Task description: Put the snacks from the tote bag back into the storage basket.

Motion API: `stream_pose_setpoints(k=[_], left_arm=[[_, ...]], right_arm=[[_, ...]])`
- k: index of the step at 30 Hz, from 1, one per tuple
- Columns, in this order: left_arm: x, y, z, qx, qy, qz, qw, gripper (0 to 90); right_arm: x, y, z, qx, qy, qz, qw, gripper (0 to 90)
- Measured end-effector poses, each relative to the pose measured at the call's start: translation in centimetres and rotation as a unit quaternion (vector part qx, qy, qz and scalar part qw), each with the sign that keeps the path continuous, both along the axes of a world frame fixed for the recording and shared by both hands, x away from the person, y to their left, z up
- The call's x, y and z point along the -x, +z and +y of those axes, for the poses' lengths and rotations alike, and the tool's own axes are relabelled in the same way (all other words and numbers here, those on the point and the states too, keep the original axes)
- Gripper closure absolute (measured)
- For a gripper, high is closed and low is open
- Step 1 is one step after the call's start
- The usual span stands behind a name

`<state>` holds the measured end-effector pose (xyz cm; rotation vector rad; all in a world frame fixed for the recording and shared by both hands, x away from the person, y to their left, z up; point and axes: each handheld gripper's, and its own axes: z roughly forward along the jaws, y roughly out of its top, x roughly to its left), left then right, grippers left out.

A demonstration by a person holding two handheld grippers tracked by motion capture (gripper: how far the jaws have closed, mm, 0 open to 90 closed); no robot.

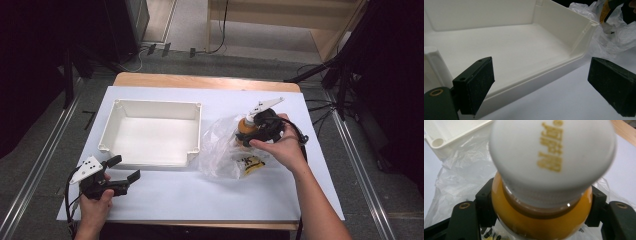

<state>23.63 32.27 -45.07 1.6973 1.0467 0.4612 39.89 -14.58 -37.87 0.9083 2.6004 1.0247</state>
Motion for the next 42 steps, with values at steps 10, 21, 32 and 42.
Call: stream_pose_setpoints(k=[10,21,32,42], left_arm=[[0.0,0.0,-0.1,-0.005,0.0,-0.001,1.0,7.7],[0.1,0.0,-0.2,-0.005,-0.003,-0.004,1.0,7.8],[0.1,0.0,-0.2,-0.006,-0.003,-0.004,1.0,7.8],[0.0,0.0,-0.2,-0.005,-0.004,-0.004,1.0,7.8]], right_arm=[[0.4,1.2,0.2,0.009,0.01,-0.011,0.9999,30.6],[0.2,3.0,-0.1,0.004,0.006,-0.014,0.9999,30.5],[0.4,4.2,-0.1,0.005,0.007,-0.022,0.9997,30.5],[0.5,6.3,-0.1,0.005,0.008,-0.03,0.9995,30.6]])
